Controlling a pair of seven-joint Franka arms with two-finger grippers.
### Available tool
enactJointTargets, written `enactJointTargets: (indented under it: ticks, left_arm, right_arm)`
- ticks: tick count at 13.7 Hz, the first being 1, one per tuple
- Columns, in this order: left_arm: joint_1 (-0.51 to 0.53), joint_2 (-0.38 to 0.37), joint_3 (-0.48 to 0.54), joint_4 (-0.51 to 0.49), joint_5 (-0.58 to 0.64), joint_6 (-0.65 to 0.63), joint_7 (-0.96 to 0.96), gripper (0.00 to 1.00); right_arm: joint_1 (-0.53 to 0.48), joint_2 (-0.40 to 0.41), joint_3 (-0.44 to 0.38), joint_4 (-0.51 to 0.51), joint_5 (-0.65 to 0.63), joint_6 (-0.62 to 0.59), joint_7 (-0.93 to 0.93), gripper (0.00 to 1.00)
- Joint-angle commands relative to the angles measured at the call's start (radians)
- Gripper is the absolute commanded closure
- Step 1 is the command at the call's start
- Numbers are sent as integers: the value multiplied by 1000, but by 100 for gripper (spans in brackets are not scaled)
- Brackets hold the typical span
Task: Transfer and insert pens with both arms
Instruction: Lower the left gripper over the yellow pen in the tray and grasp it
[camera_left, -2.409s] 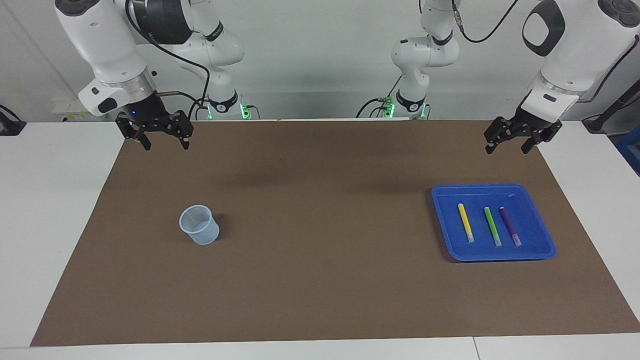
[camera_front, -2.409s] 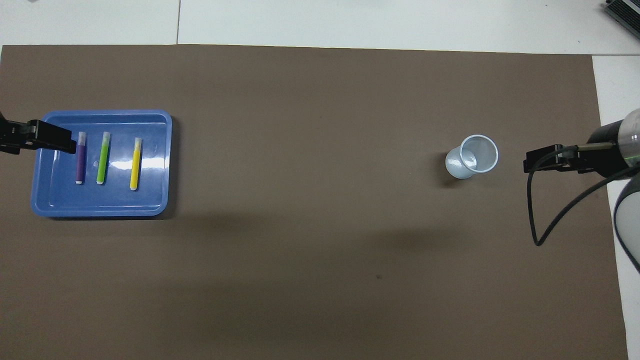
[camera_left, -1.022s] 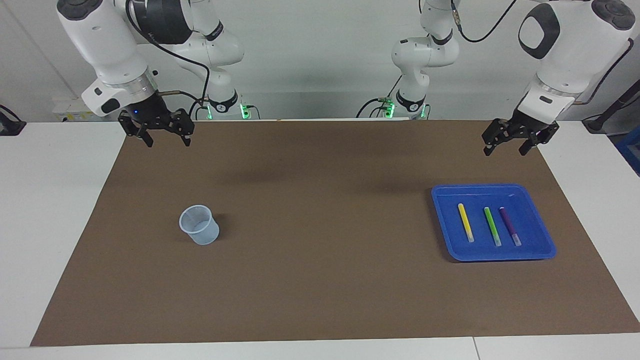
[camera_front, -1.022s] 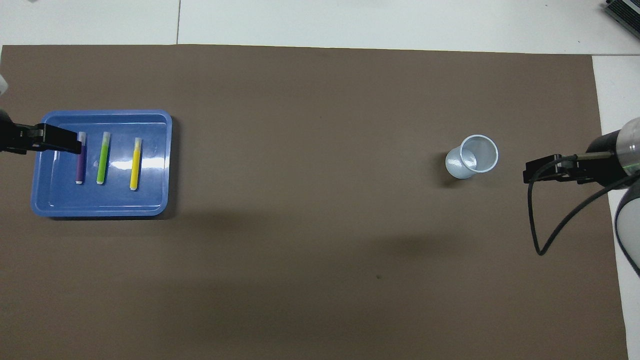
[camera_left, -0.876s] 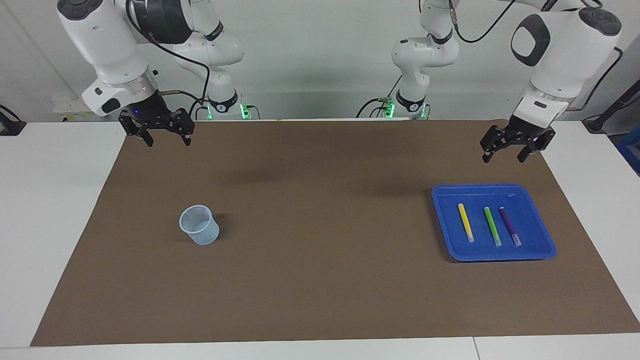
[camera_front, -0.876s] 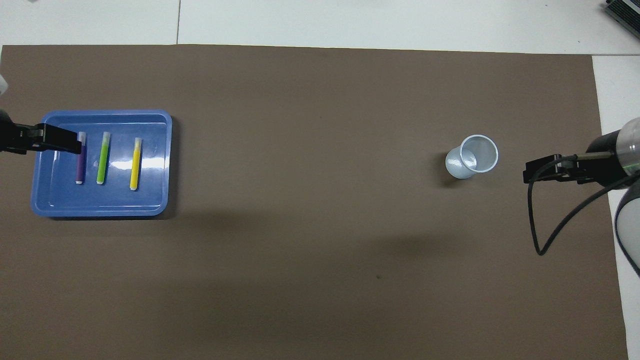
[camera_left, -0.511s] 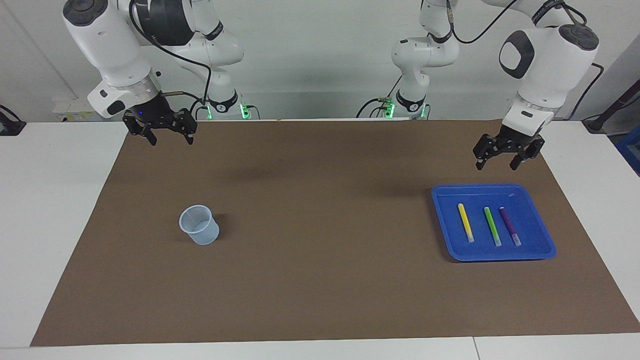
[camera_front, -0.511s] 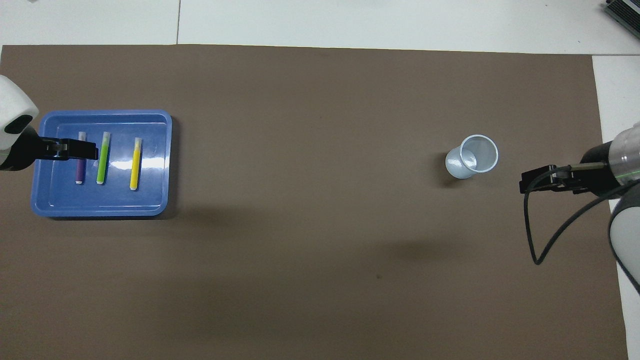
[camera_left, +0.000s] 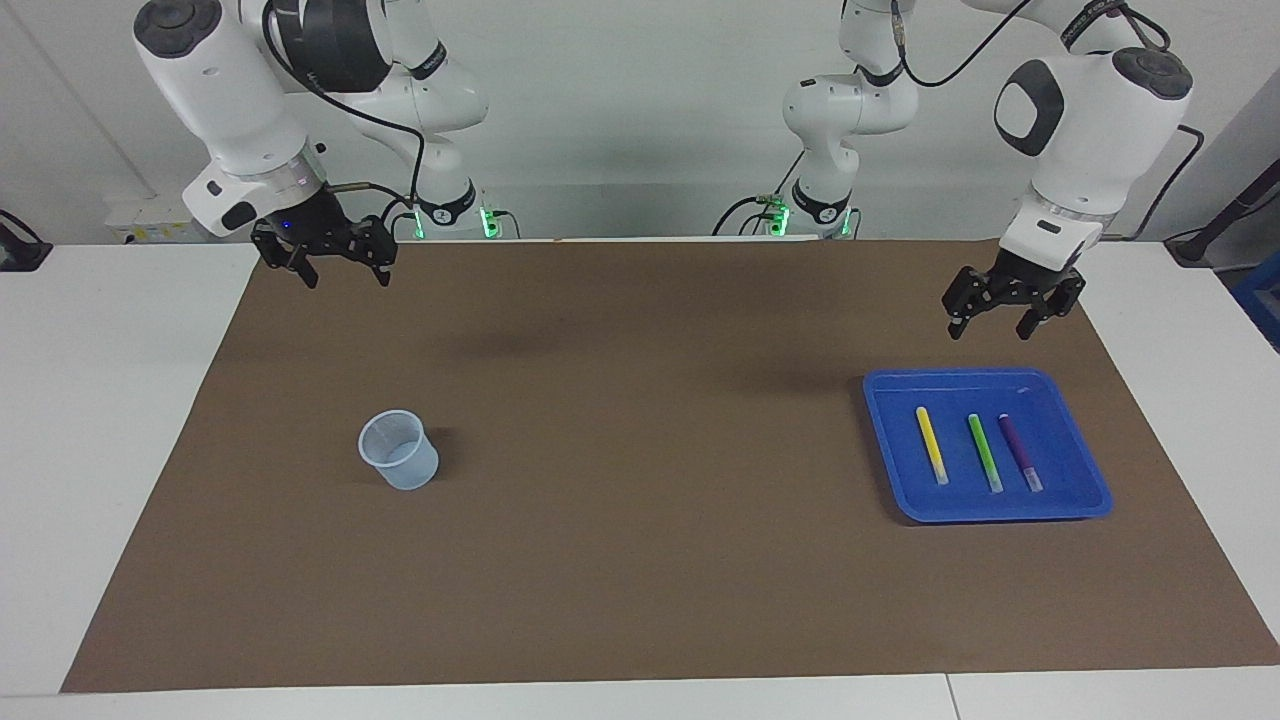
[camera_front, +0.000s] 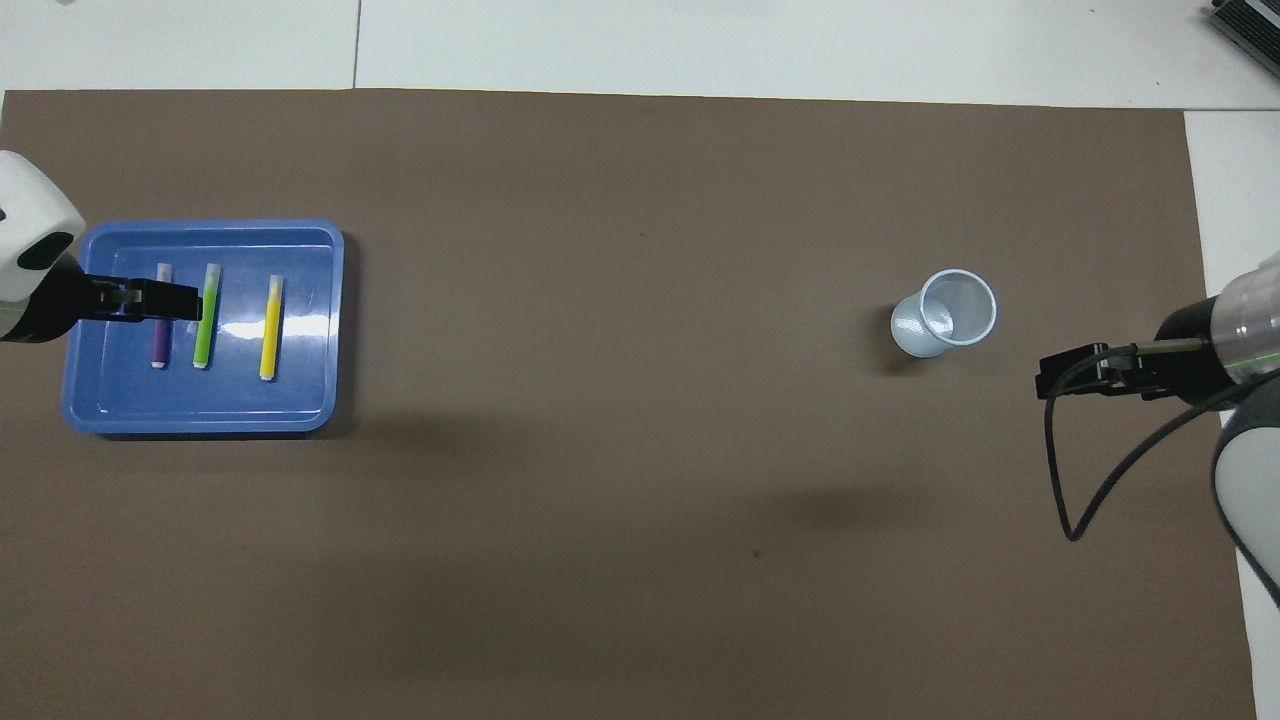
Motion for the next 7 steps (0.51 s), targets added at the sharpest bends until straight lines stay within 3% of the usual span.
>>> enactJointTargets:
  ticks: [1, 7]
  left_arm:
    - [-8, -16, 5, -40, -7, 43, 16, 5]
    - [6, 143, 5, 6, -9, 152, 19, 3]
  right_arm:
    - [3, -34, -5, -37, 11, 11, -10, 0]
    - [3, -37, -4, -39, 11, 10, -12, 0]
